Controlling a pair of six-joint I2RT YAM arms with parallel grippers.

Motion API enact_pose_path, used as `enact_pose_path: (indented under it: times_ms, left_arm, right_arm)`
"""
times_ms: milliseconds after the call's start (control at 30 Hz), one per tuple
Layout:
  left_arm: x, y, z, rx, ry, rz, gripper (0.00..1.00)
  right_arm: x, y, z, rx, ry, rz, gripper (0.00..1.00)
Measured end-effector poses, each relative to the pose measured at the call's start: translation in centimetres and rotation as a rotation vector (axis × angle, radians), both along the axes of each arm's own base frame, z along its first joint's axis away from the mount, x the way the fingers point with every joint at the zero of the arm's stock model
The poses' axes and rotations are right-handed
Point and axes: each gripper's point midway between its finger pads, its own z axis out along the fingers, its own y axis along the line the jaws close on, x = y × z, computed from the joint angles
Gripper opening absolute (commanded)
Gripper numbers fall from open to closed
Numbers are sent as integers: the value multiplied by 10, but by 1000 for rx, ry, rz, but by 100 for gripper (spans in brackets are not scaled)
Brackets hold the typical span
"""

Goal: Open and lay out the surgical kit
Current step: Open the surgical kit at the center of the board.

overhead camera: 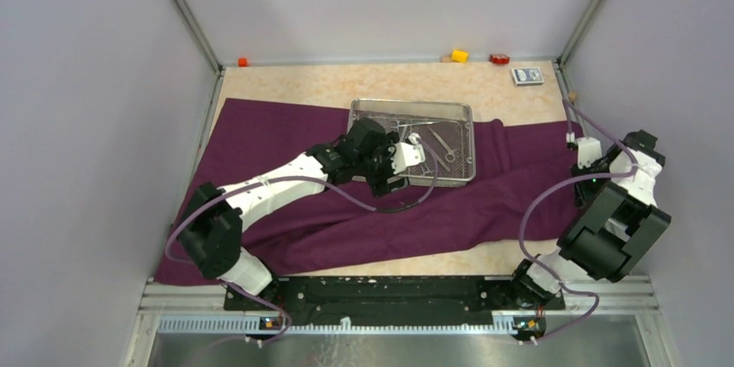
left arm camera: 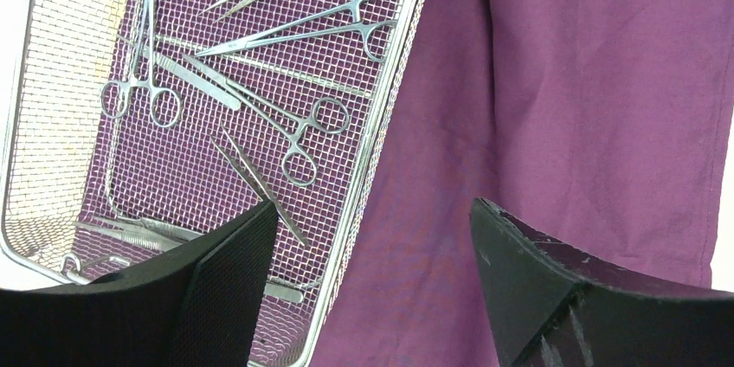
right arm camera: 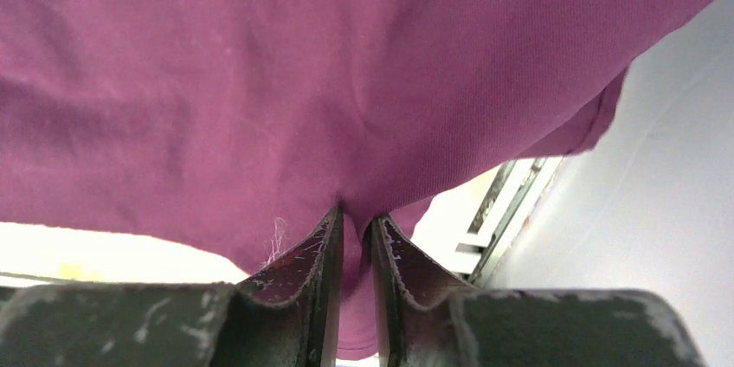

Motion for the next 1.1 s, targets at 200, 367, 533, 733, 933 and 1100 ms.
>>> enact_pose_path:
  times_ms: [200, 367, 533, 733, 933, 1100]
  left_arm:
    - [1, 3, -2, 11, -5, 12, 88]
    - [2, 4, -2, 14, -9, 18, 88]
    - [4, 4, -3, 19, -12, 23, 89]
    - [5, 5, -9, 34, -6, 29, 89]
    - [3, 9, -16, 50, 1, 34, 89]
    - [4, 13, -21, 67, -2, 44, 89]
  right_arm:
    - [9, -4, -24, 21, -1, -37, 54]
    - [9, -5, -35, 18, 2, -49, 69]
    - [7, -8, -48, -3, 4, -57, 70]
    - [4, -10, -63, -10, 28, -70, 53]
    - [7, -12, -63, -15, 19, -73, 0]
    - [5, -8, -61, -3, 20, -67, 0]
